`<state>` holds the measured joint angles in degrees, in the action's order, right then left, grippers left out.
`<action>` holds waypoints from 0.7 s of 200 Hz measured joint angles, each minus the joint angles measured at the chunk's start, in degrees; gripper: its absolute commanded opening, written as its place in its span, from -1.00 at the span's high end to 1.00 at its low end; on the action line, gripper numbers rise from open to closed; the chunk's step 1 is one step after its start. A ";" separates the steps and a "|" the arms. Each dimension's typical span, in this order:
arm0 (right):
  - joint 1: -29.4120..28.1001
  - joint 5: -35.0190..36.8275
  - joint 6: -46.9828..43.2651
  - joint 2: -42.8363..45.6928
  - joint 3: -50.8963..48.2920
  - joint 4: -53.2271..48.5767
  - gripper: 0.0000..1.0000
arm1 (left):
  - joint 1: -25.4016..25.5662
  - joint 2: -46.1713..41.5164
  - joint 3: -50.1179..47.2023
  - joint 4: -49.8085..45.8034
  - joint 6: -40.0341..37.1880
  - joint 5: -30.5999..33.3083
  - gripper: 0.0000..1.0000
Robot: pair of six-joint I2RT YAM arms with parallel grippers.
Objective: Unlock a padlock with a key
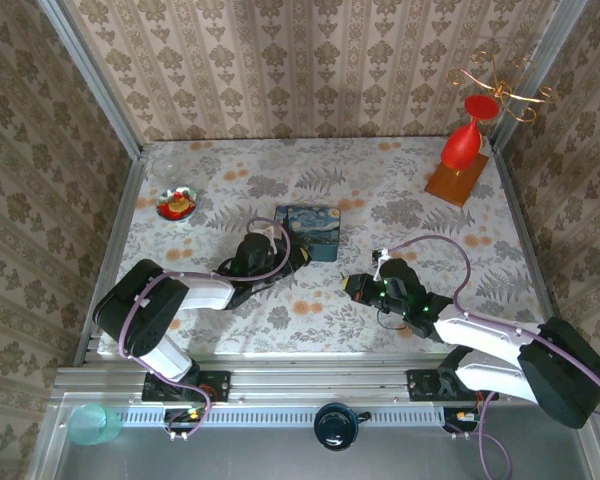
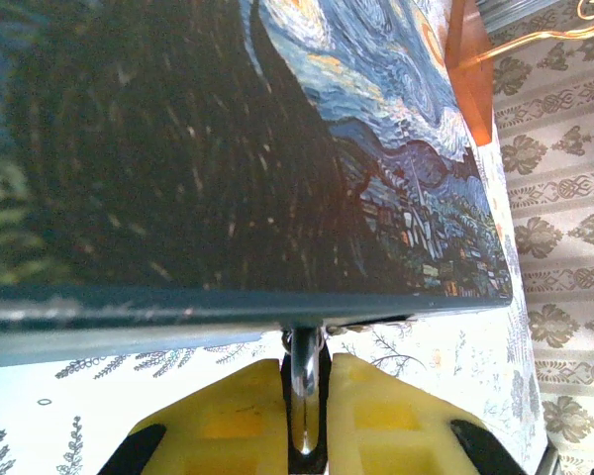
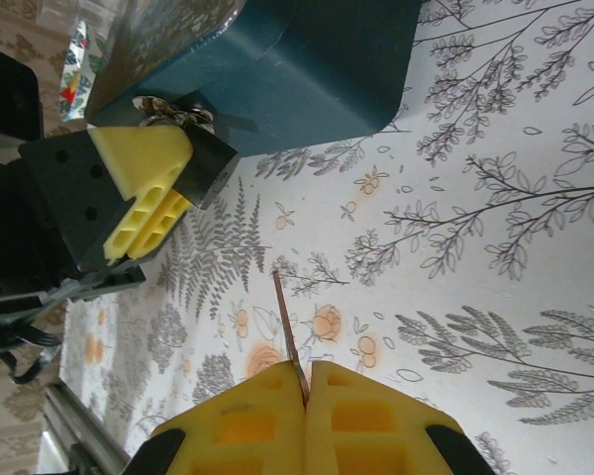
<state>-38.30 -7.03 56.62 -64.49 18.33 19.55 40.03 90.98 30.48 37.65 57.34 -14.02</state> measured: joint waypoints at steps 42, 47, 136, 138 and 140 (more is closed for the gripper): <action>-0.87 -0.39 4.13 -2.34 -0.83 4.26 1.00 | 0.00 -0.39 -0.61 0.02 1.40 0.66 0.98; -0.98 -0.42 4.50 -2.78 -0.83 4.68 1.00 | -0.07 -0.48 -0.72 0.02 1.44 0.81 0.98; -5.20 -0.74 7.37 -11.87 0.04 10.16 1.00 | -3.39 -4.35 -5.77 -0.39 1.99 2.08 0.99; -5.35 -0.74 7.52 -12.07 0.11 10.34 1.00 | -3.39 -4.44 -5.79 -0.44 2.05 2.10 0.99; -5.51 -0.74 7.67 -12.31 0.20 10.56 1.00 | -3.39 -4.52 -5.81 -0.48 2.05 2.08 0.99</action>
<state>-43.81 -7.77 64.29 -76.79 18.52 30.11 36.64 86.46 24.67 37.17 59.40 -11.94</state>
